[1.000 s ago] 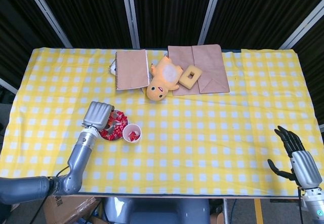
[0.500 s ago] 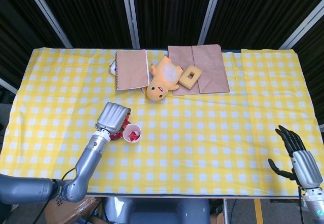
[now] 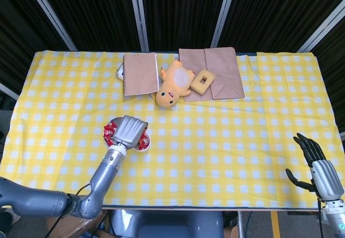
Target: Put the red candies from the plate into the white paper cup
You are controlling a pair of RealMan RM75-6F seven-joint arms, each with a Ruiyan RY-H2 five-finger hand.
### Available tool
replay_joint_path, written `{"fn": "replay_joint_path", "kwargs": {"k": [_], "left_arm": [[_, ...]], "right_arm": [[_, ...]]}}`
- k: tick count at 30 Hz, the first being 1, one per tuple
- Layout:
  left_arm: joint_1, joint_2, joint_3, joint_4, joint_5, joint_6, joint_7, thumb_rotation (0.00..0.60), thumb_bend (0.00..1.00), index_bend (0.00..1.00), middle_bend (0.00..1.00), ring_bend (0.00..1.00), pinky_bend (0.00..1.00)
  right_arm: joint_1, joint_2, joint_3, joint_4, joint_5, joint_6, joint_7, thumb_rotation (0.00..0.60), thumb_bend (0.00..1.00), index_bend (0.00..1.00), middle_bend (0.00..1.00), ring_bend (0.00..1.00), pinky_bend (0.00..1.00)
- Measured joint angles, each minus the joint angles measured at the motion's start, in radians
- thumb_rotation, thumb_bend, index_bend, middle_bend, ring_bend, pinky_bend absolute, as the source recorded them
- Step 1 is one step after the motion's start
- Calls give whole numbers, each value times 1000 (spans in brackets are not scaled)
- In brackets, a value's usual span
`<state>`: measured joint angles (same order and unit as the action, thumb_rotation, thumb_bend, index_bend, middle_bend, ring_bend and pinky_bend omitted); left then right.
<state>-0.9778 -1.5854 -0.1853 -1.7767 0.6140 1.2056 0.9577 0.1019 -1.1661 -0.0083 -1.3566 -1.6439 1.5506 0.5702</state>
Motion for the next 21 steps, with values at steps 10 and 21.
{"fn": "replay_joint_path", "kwargs": {"k": [10, 21], "left_arm": [[-7, -17, 10, 17, -12, -3, -5, 600, 321, 521, 556, 923, 943], [-8, -15, 12, 14, -5, -1, -21, 600, 317, 478, 505, 923, 943]], "right_arm": [[-1, 0, 1, 0, 0, 3, 1, 600, 424, 0, 0, 0, 0], [-1, 0, 0, -1, -3, 6, 1, 600, 423, 0, 0, 0, 0]]}}
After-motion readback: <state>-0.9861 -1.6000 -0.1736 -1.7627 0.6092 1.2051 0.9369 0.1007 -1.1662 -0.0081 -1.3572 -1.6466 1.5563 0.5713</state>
